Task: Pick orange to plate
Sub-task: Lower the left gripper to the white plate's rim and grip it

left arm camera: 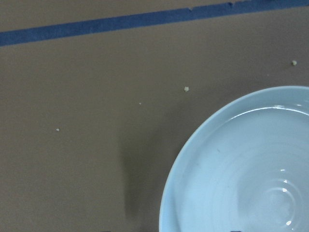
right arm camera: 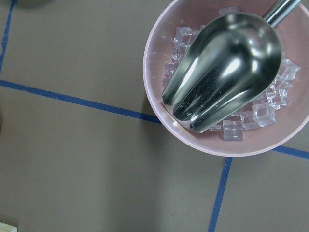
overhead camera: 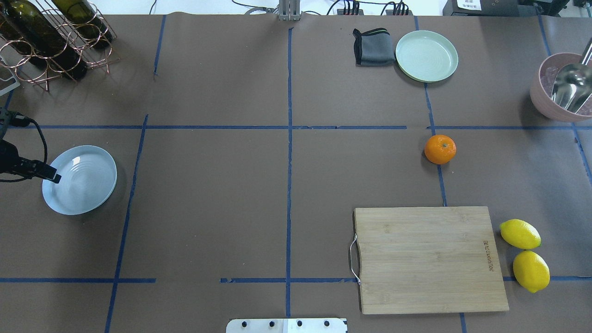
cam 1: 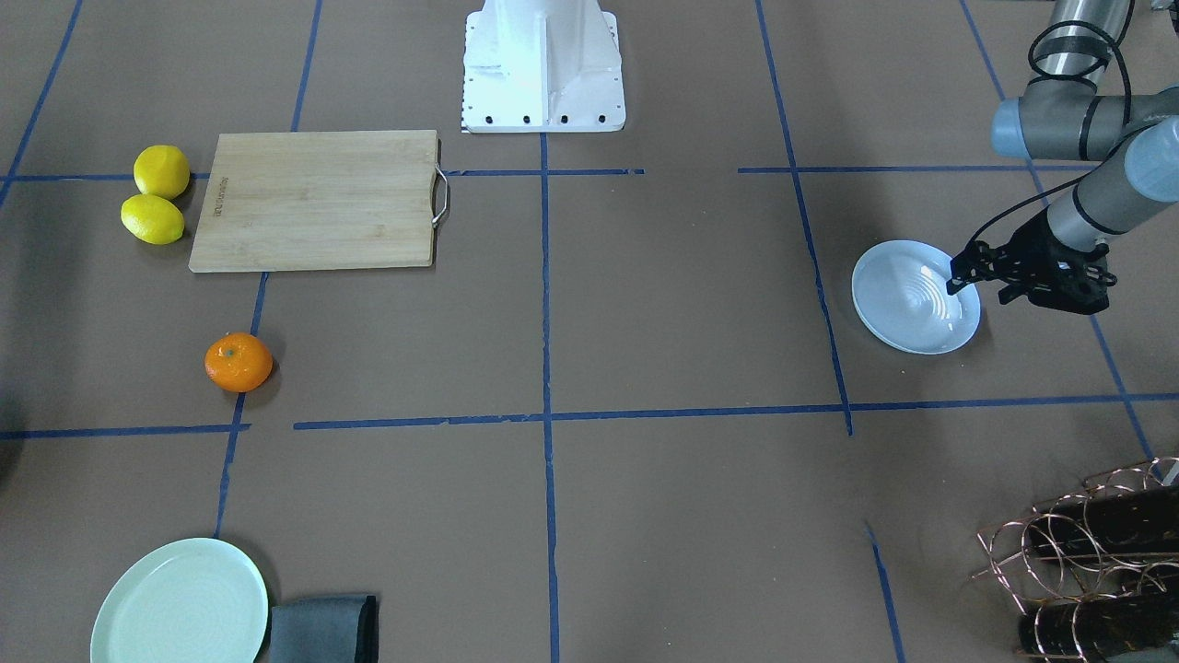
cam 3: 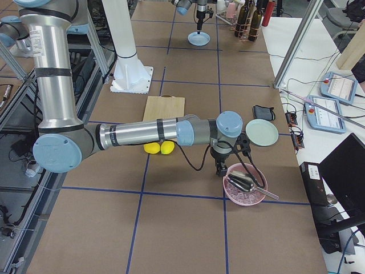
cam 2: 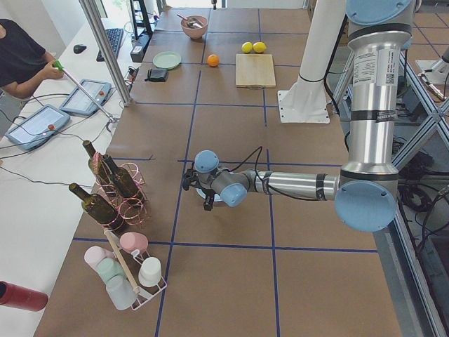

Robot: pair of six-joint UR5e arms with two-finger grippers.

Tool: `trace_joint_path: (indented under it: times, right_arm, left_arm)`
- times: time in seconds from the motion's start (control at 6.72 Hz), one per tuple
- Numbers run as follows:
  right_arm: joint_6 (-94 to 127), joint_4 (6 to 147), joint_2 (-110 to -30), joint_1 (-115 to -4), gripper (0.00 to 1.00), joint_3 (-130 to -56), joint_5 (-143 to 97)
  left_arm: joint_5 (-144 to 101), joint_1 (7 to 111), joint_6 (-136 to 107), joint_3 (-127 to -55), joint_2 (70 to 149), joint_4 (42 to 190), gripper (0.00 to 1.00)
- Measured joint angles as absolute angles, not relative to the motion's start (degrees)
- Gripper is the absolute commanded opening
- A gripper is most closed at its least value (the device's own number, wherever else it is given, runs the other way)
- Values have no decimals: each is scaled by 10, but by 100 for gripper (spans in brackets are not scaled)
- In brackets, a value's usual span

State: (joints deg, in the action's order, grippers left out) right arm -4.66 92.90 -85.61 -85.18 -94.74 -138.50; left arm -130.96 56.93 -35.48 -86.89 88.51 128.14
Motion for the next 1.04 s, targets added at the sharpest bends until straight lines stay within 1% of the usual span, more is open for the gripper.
trace_joint_path:
  times: [0.45,1.04]
  right_arm:
    - [-46,929,-855,-852,100,-950,-1386]
    - [-46,929,-854,-852,100,-954,-1390]
  left_arm:
    - [-1310,564,-354,-864,885,1281,0]
    - [-1313,562,-356,-873,886,1282,0]
